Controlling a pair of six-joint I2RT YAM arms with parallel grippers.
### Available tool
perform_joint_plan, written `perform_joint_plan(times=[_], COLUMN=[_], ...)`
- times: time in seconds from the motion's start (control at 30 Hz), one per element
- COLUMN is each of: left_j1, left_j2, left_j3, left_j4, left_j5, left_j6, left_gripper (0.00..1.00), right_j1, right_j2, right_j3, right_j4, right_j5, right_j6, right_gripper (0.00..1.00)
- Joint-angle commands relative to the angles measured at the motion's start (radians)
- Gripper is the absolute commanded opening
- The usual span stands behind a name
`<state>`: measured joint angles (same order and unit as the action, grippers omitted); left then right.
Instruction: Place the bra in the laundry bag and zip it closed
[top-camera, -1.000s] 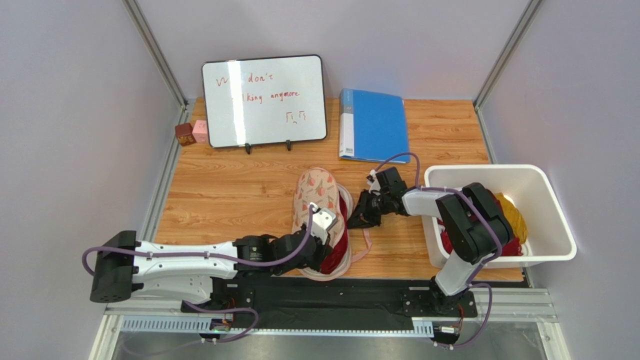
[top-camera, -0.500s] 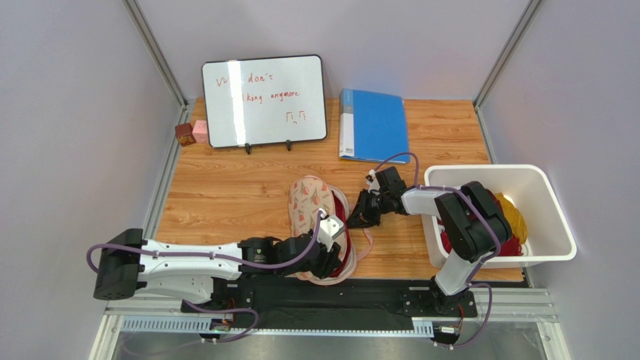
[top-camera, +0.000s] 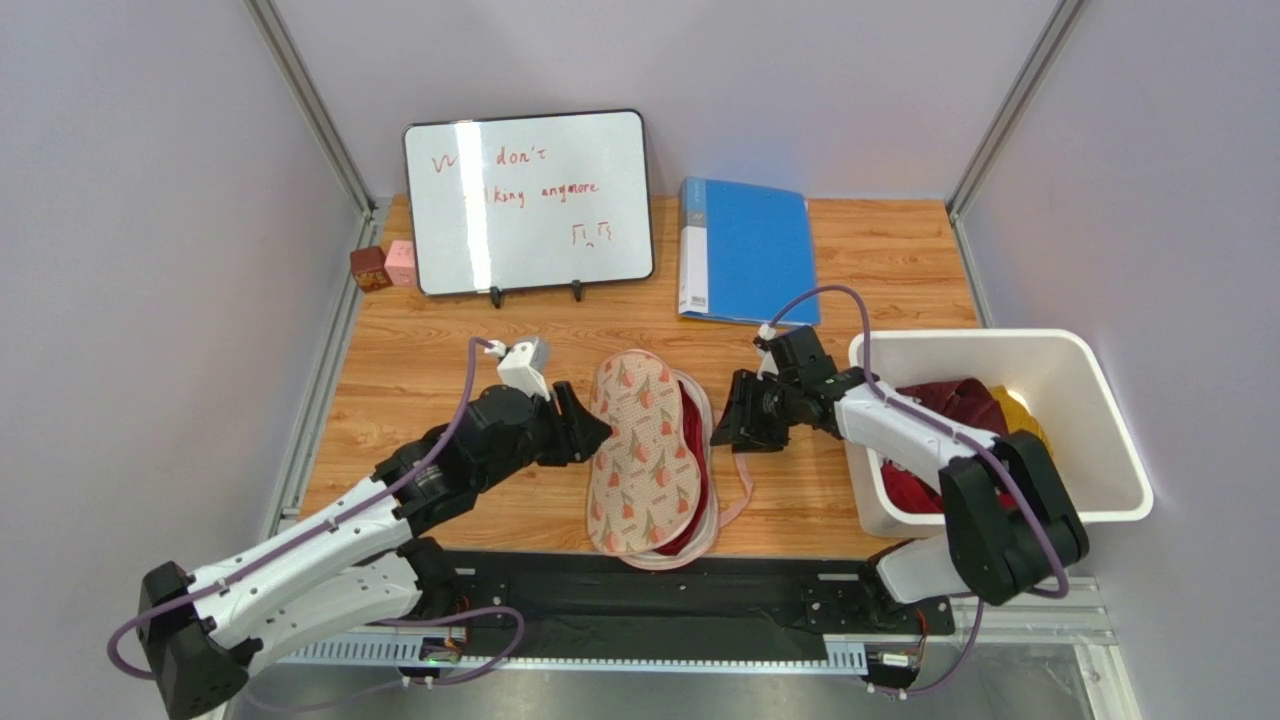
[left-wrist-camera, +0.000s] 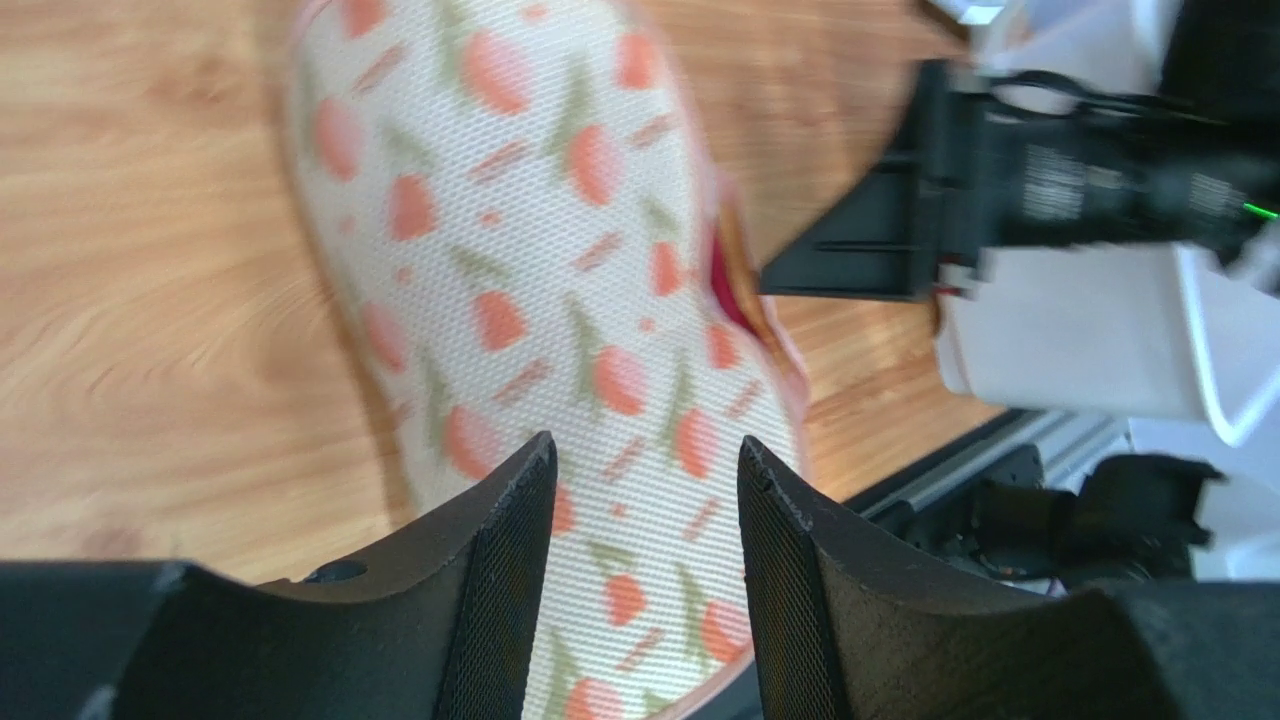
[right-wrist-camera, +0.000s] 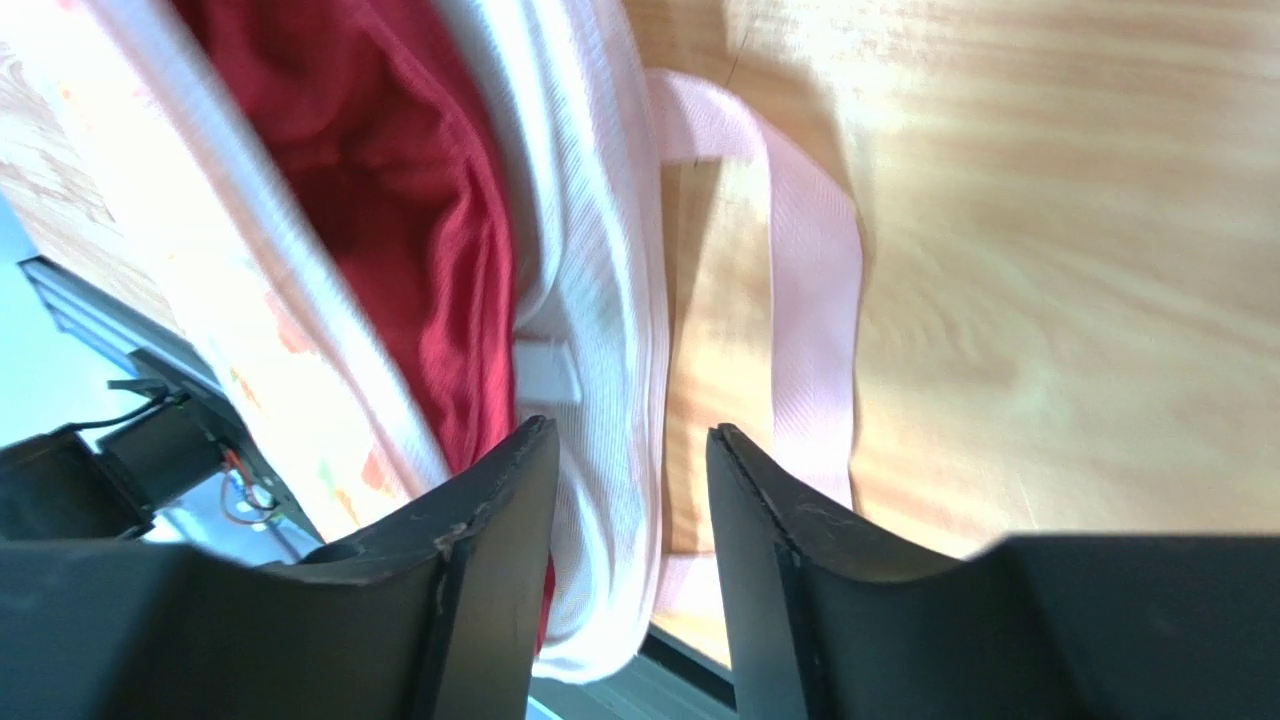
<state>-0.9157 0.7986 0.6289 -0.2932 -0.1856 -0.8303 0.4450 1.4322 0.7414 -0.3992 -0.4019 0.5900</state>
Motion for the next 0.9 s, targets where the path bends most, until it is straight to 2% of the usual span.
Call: perform_joint_plan(times=[0.0,0.07,0.2,0.27,0.37,0.43,0.47,0.67,0.87], left_j1=[0.119,0.136,0.150,0.153,0.153,0.153,0.153,0.153,0.152], left_j2=[0.011,0.048,0.117,0.120,0.102,0.105,0.117,0.191,0.280], left_j3=[-0.087,-0.123,-0.147,-0.173,-0.230,-0.251,-0.253,-0.268,-0.293], left_j4=[-0.106,-0.065,-0.095,-0.093,-0.046,-0.044,-0.056,-0.008,0.107], left_j5=[0.176,0.231,0.196,0.158,0.137,0.124,0.111,0.135,0.179], left_j6=[-0.122,-0.135,-0.207,-0.242,-0.279,-0.283,-0.285,-0.273,-0.286], left_gripper=[0.54,0.53,0.49,0.41,0.37,0.34,0.33,0.32,0.31], right_j1=[0.026,0.026,0.027,0.038,0.088,0.138,0.182,0.261,0.262], right_j2=[-0.113,-0.160,-0.229,-0.266,-0.299,-0.326,-0.332,-0.334,-0.190], right_j3=[-0.003,-0.022,-0.100,-0.141,-0.198,-0.234,-0.243,-0.307,-0.343], right_j4=[-0.116,-0.139,-0.135,-0.144,-0.167,-0.161,-0.155,-0.080,0.117], right_j5=[0.091,0.081,0.031,0.035,0.069,0.093,0.098,0.132,0.037], right_j6=[-0.050,-0.042,0.019,0.083,0.145,0.181,0.215,0.330,0.416], right_gripper=[0.52,0.53,0.50,0.42,0.28,0.26,0.22,0.11,0.07])
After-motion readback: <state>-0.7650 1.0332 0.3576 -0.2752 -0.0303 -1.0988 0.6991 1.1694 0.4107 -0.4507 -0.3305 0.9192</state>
